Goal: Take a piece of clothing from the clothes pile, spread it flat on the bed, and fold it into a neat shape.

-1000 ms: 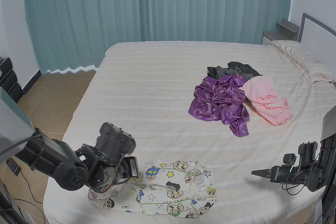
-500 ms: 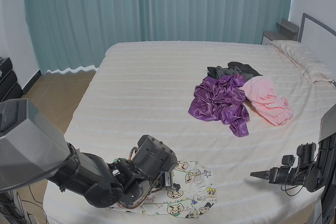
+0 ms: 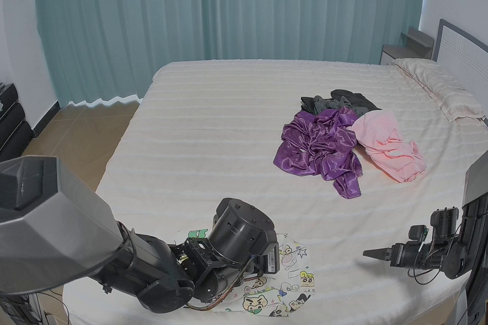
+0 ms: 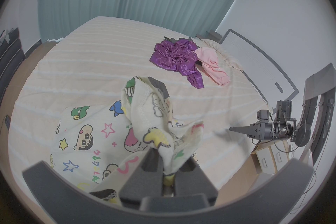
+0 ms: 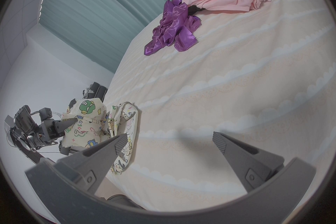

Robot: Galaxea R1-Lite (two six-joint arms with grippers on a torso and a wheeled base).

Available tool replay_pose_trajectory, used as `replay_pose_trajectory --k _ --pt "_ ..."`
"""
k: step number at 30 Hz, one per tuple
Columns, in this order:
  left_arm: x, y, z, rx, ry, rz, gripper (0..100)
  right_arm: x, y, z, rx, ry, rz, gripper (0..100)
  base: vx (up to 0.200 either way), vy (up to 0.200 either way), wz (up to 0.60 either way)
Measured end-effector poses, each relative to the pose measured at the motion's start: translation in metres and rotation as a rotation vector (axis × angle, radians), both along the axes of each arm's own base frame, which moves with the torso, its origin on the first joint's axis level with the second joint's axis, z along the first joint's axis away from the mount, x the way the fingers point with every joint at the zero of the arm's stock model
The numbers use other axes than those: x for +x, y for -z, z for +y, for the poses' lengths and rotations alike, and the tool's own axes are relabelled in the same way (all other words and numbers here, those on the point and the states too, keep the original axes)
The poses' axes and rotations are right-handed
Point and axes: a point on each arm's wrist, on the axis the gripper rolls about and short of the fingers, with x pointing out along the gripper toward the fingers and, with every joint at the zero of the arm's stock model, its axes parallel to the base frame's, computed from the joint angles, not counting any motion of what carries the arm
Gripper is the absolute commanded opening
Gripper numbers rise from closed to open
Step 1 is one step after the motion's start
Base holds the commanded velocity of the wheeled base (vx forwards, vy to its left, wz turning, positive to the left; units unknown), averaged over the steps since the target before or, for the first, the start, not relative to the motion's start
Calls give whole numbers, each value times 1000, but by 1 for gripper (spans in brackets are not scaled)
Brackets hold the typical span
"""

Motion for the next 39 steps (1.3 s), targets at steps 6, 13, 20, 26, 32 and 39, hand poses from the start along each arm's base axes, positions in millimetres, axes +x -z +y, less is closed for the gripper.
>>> replay_pose_trajectory --k 6,13,20,26,32,39 --pt "4 0 -7 -30 6 -25 0 0 0 0 0 0 0 100 0 0 0" --pt "6 -1 -13 -72 13 -47 100 0 0 0 1 -2 0 100 0 0 0" --pt "4 -1 -18 -107 35 -54 100 0 0 2 0 -8 0 100 0 0 0" --pt "0 -1 -20 -104 40 -55 100 0 0 2 2 -8 1 100 0 0 0" --pt "-6 6 -13 -73 32 -35 100 0 0 2 3 -7 3 100 0 0 0" --pt "-17 -1 22 -50 -8 -18 100 0 1 2 3 -7 5 100 0 0 0"
